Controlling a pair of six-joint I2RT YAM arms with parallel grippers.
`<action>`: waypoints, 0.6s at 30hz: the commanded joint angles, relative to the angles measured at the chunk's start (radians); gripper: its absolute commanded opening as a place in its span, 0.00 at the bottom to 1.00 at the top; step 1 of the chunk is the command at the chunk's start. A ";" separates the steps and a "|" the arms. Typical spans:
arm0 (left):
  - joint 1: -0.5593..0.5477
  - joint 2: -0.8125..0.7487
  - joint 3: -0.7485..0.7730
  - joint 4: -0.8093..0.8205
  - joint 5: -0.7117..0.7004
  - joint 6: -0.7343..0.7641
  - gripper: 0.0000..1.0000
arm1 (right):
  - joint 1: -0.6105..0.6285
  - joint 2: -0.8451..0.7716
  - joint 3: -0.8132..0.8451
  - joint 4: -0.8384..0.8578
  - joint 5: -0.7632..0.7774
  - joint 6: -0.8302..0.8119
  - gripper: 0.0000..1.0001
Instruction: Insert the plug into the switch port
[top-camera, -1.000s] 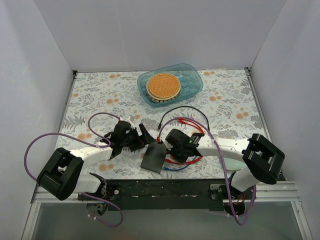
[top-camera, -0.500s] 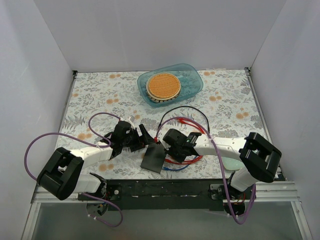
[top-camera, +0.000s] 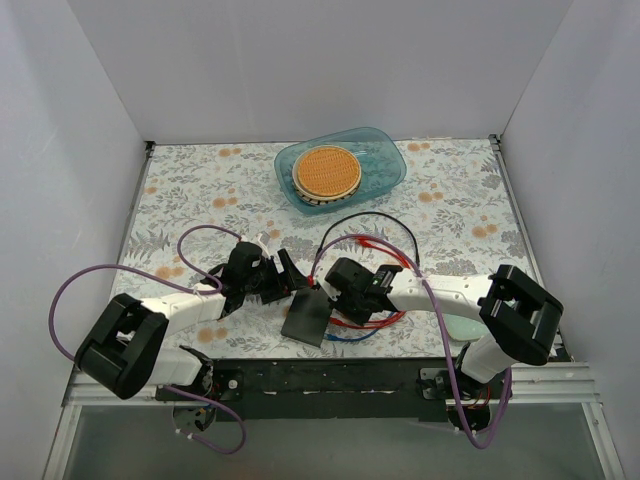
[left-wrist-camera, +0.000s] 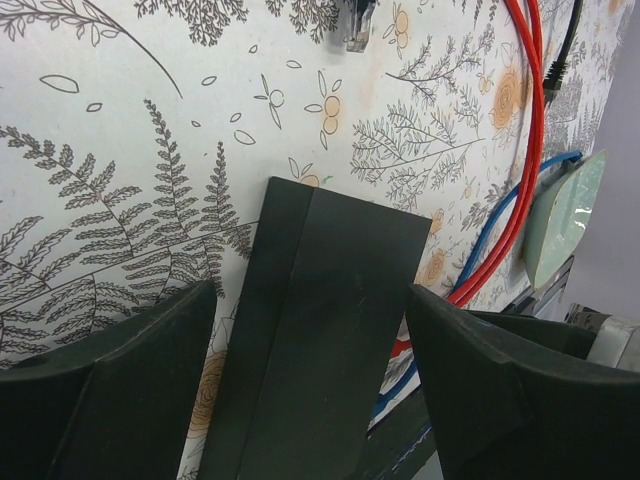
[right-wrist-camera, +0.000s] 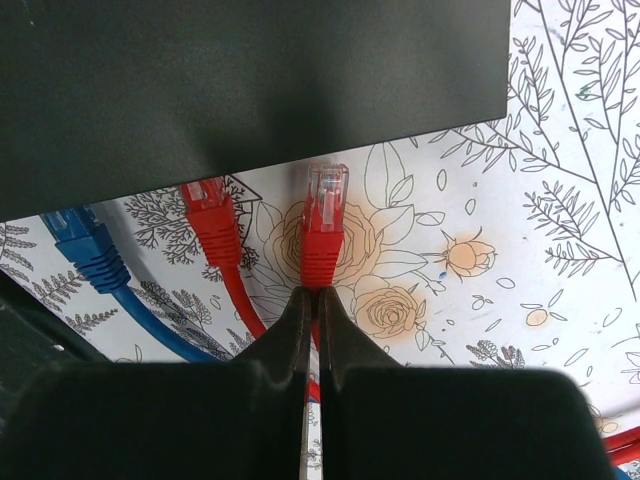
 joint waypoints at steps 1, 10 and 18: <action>0.004 0.007 0.019 -0.004 0.019 0.015 0.75 | 0.014 -0.023 0.018 0.017 0.001 -0.018 0.01; 0.004 0.015 0.030 0.003 0.037 0.016 0.73 | 0.037 -0.006 0.042 0.014 -0.001 -0.024 0.01; 0.003 0.007 0.028 0.007 0.048 0.013 0.71 | 0.050 -0.012 0.058 0.025 0.008 -0.027 0.01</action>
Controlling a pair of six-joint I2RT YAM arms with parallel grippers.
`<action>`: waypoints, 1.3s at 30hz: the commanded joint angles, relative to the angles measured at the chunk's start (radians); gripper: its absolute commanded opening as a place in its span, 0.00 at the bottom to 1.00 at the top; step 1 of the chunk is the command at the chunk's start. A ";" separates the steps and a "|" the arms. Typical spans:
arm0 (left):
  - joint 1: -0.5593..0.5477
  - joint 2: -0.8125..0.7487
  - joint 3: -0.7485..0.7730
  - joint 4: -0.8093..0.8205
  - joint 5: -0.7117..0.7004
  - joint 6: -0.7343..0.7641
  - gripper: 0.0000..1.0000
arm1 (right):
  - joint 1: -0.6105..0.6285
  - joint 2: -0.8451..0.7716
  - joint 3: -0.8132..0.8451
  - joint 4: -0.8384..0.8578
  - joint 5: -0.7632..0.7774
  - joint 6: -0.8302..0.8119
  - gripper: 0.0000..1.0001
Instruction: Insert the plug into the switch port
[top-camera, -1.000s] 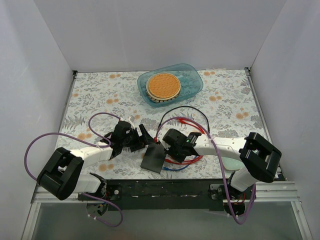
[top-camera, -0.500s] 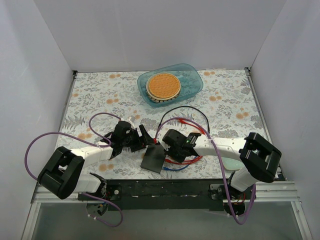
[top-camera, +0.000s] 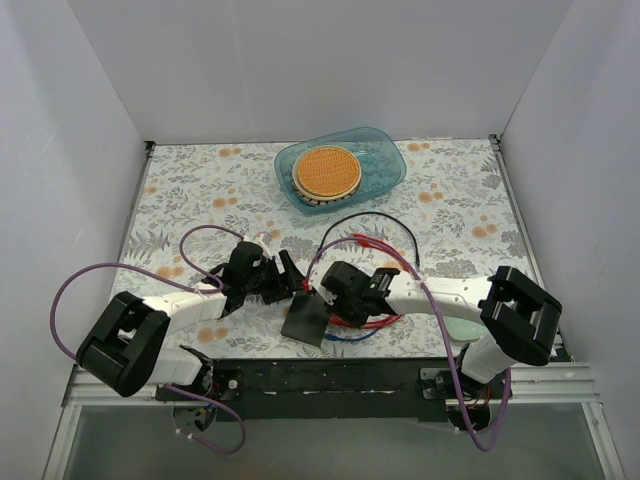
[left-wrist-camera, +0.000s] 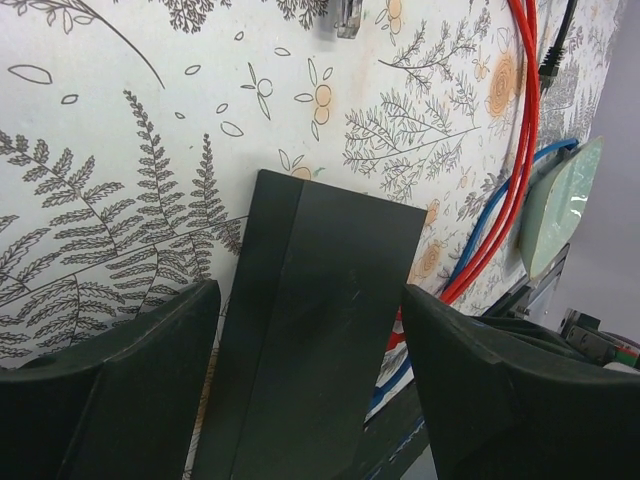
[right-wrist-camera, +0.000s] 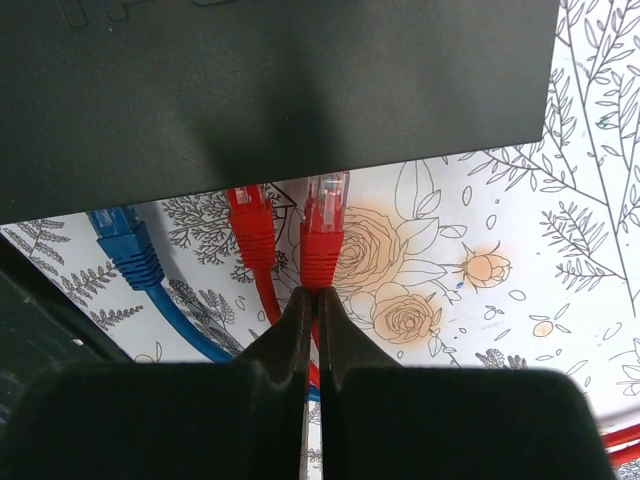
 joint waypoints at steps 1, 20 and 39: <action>0.004 -0.007 0.024 0.001 0.021 0.012 0.71 | 0.010 -0.008 0.052 0.025 0.006 -0.007 0.01; 0.003 -0.002 0.030 0.037 0.048 0.019 0.69 | 0.020 0.041 0.071 0.046 0.035 -0.035 0.01; -0.008 0.036 0.053 0.077 0.084 0.042 0.65 | 0.020 0.046 0.083 0.080 0.061 -0.063 0.01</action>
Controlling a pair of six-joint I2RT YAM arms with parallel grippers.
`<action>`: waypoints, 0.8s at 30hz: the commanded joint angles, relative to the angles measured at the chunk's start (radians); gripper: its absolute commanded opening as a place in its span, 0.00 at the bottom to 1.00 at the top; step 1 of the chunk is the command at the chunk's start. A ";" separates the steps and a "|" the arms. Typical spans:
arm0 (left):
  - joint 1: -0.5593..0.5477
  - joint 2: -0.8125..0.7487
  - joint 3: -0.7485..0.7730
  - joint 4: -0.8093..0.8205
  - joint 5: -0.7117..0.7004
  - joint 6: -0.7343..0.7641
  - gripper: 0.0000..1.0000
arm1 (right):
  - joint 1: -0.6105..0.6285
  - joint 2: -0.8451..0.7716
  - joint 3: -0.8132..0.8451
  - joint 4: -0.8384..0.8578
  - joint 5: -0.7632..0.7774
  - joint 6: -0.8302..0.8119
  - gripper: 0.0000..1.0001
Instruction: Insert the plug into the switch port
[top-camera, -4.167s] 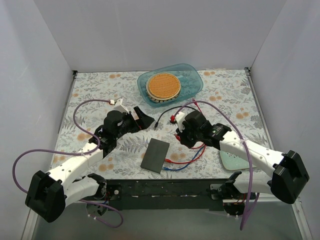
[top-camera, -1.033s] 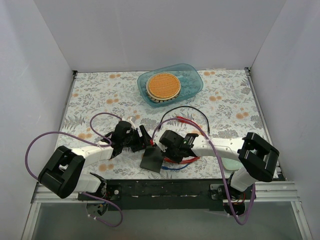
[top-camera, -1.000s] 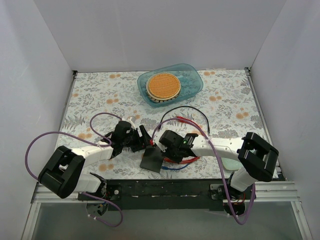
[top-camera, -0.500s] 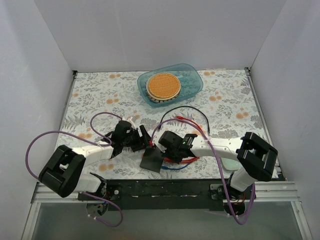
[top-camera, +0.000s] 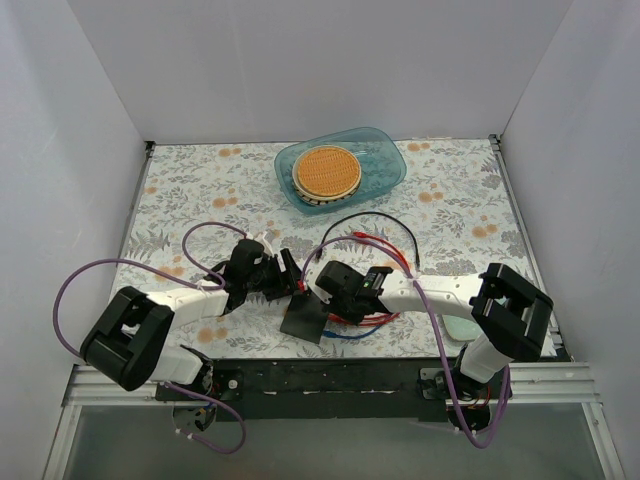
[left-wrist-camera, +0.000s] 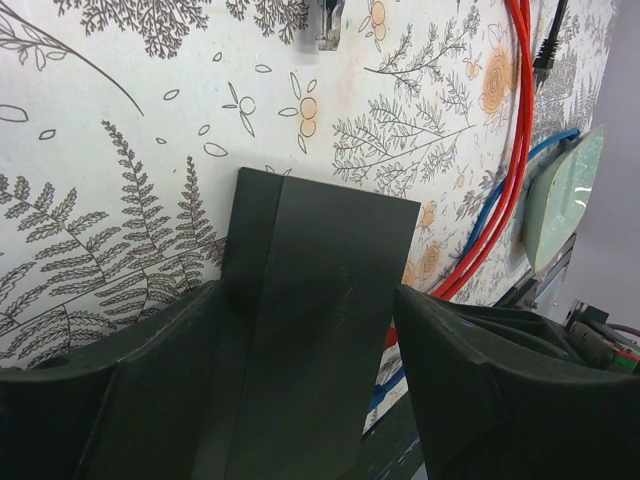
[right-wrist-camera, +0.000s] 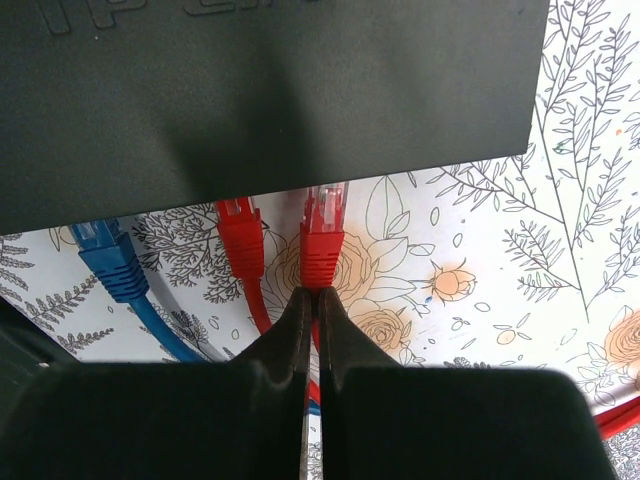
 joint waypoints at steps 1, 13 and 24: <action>-0.010 0.008 0.035 0.057 0.061 0.008 0.65 | 0.008 -0.002 0.039 0.096 -0.008 -0.029 0.01; -0.060 0.029 0.038 0.124 0.078 0.040 0.57 | 0.009 -0.028 0.033 0.162 0.012 -0.047 0.01; -0.121 0.061 0.053 0.149 0.077 0.069 0.53 | 0.009 -0.048 0.044 0.219 0.052 -0.069 0.01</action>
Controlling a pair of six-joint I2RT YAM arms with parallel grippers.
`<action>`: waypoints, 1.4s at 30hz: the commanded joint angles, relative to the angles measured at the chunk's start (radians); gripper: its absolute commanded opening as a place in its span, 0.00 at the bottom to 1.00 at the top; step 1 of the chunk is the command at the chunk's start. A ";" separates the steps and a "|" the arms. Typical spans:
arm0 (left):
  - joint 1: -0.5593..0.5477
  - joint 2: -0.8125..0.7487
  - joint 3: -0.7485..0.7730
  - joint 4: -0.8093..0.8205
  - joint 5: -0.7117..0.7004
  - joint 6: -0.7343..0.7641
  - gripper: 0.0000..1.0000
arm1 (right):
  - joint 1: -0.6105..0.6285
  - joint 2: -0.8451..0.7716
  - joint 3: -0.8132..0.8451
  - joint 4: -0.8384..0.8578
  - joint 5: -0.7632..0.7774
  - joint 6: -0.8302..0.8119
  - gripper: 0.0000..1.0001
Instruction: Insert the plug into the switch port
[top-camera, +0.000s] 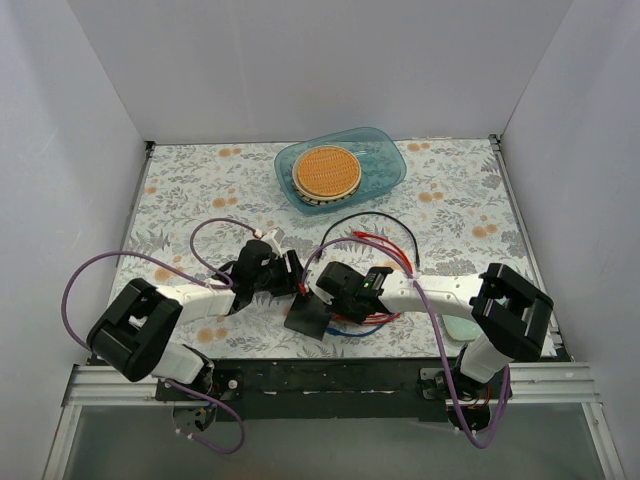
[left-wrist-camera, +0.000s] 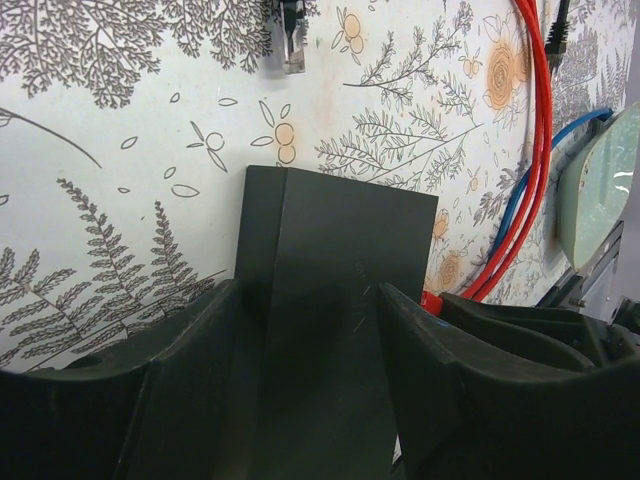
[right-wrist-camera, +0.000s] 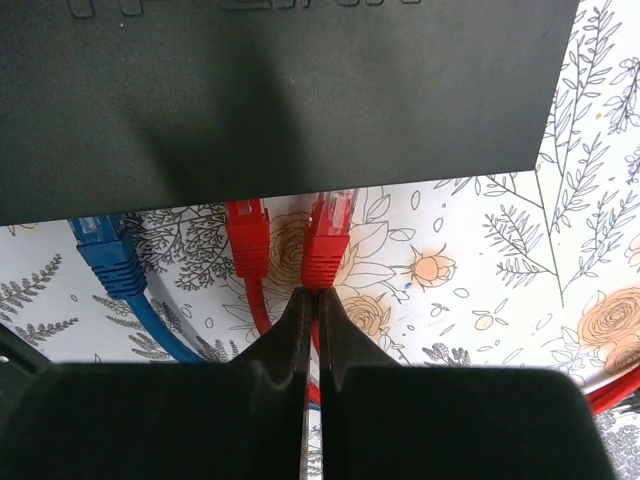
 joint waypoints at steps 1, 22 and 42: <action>-0.069 0.010 0.048 0.061 0.122 -0.008 0.54 | 0.007 -0.048 0.047 0.241 0.017 -0.035 0.01; -0.138 0.062 0.060 0.146 0.131 0.069 0.56 | 0.008 -0.070 0.046 0.339 0.024 -0.147 0.01; -0.176 0.099 0.044 0.243 0.202 0.110 0.53 | 0.007 -0.102 -0.042 0.609 0.036 -0.193 0.01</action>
